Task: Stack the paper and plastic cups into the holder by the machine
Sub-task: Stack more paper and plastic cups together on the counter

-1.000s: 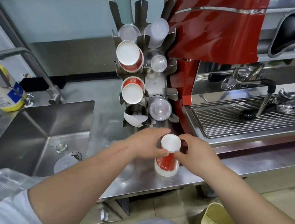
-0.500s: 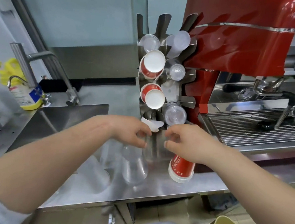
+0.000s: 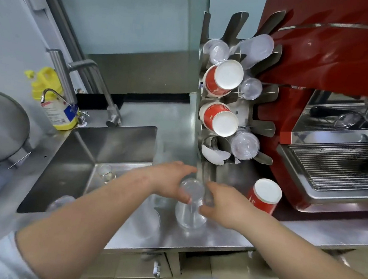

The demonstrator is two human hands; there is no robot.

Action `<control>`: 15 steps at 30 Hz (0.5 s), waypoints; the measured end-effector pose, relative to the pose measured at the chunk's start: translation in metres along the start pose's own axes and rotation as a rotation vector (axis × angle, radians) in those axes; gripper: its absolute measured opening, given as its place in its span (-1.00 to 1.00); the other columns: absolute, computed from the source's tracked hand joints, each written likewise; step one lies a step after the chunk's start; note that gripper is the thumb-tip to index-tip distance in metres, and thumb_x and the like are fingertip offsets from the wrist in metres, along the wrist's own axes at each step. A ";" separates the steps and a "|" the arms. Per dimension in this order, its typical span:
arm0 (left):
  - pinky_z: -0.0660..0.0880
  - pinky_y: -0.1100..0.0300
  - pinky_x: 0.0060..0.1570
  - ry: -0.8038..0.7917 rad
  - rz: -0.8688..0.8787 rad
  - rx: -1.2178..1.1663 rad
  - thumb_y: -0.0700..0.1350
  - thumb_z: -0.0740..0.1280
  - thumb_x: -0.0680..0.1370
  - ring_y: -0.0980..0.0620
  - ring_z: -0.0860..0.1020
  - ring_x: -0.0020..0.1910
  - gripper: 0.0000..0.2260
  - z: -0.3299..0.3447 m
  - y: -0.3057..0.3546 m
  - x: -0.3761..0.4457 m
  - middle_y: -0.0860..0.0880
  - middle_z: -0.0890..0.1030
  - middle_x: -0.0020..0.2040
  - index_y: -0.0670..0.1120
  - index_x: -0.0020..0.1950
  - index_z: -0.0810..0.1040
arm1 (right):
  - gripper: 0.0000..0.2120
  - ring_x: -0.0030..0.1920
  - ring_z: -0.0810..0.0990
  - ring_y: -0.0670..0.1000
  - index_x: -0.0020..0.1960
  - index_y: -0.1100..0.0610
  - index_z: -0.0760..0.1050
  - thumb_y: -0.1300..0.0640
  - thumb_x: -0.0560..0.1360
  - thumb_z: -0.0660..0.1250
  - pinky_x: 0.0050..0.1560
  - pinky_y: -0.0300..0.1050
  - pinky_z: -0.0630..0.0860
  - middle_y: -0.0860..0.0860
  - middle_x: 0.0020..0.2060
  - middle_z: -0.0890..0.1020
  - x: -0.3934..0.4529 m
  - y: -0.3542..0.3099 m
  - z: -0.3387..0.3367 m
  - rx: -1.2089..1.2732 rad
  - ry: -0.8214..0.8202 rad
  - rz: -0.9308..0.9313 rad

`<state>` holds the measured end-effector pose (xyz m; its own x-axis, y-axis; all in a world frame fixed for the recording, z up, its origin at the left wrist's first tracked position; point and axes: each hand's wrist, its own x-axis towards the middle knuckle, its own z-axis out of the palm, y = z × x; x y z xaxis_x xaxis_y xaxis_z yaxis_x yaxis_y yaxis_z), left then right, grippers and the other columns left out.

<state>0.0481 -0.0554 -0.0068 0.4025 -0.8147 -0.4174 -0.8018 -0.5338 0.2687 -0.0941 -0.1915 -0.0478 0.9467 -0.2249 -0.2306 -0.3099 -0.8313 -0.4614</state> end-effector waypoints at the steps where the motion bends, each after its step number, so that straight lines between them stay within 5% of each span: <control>1: 0.35 0.15 0.33 0.035 0.012 -0.021 0.18 0.49 0.43 -0.05 0.43 0.38 -0.17 0.006 0.000 0.001 -0.06 0.37 0.48 0.04 0.58 0.17 | -0.50 0.02 0.53 0.07 0.21 0.02 0.38 -0.14 0.35 0.38 -0.08 -0.10 0.45 0.05 0.03 0.53 0.000 0.002 0.007 0.016 -0.006 0.025; 6: 0.31 0.17 0.35 0.104 0.036 -0.119 0.18 0.51 0.40 -0.04 0.39 0.42 -0.13 0.027 -0.005 0.004 -0.05 0.37 0.49 0.02 0.59 0.18 | -0.31 0.16 0.50 0.08 0.38 -0.01 0.28 -0.15 0.32 0.40 0.07 -0.10 0.45 0.07 0.17 0.52 -0.001 0.011 0.038 0.128 -0.002 0.085; 15: 0.38 0.15 0.33 0.143 0.016 -0.215 0.14 0.54 0.36 0.01 0.41 0.39 -0.19 0.045 -0.003 0.007 0.01 0.43 0.44 0.09 0.53 0.25 | -0.29 0.13 0.52 0.04 0.39 -0.08 0.29 -0.09 0.29 0.45 0.13 -0.08 0.47 0.04 0.16 0.51 0.004 0.026 0.069 0.325 0.012 0.121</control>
<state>0.0333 -0.0495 -0.0492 0.4609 -0.8391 -0.2891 -0.7025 -0.5440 0.4589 -0.1045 -0.1792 -0.1202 0.9019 -0.3195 -0.2906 -0.4295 -0.5936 -0.6805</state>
